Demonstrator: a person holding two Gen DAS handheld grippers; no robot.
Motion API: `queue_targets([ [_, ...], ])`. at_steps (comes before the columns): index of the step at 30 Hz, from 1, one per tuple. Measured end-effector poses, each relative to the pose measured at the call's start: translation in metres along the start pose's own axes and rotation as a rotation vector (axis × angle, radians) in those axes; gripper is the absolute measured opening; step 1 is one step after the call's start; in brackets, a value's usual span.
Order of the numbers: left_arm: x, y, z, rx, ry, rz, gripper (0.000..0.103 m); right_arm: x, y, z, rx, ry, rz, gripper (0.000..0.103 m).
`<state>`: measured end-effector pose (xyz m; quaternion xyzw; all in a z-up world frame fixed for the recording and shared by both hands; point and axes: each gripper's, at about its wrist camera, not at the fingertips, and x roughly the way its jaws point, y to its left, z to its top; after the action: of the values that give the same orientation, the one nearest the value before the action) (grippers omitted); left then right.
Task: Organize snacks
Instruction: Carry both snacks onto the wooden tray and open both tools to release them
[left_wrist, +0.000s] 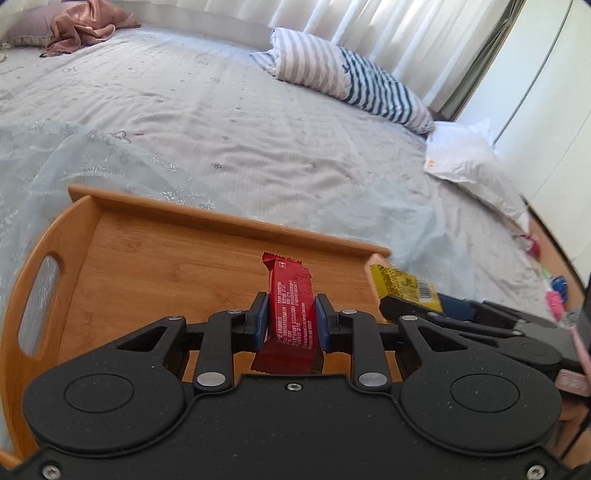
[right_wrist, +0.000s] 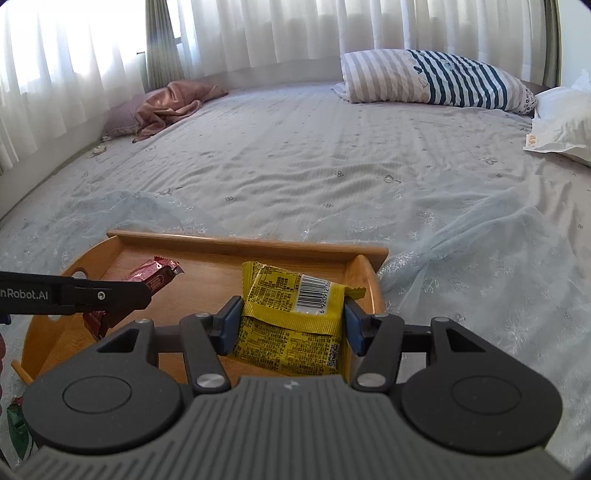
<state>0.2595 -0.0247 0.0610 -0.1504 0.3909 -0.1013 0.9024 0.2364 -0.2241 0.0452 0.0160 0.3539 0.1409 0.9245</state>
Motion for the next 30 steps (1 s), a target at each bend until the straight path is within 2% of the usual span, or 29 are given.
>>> queue_targets([
  [9,0.045,-0.008,0.021,0.002,0.014,0.009,0.025,0.037,0.015,0.018,-0.114,0.047,0.006,0.059],
  [16,0.068,-0.003,0.025,-0.012,0.030,0.018,0.025,0.060,0.010,0.019,-0.094,0.068,0.000,0.059],
  [30,0.086,-0.006,0.016,0.015,0.046,0.040,0.025,0.075,0.004,0.014,-0.084,0.071,-0.017,0.060],
])
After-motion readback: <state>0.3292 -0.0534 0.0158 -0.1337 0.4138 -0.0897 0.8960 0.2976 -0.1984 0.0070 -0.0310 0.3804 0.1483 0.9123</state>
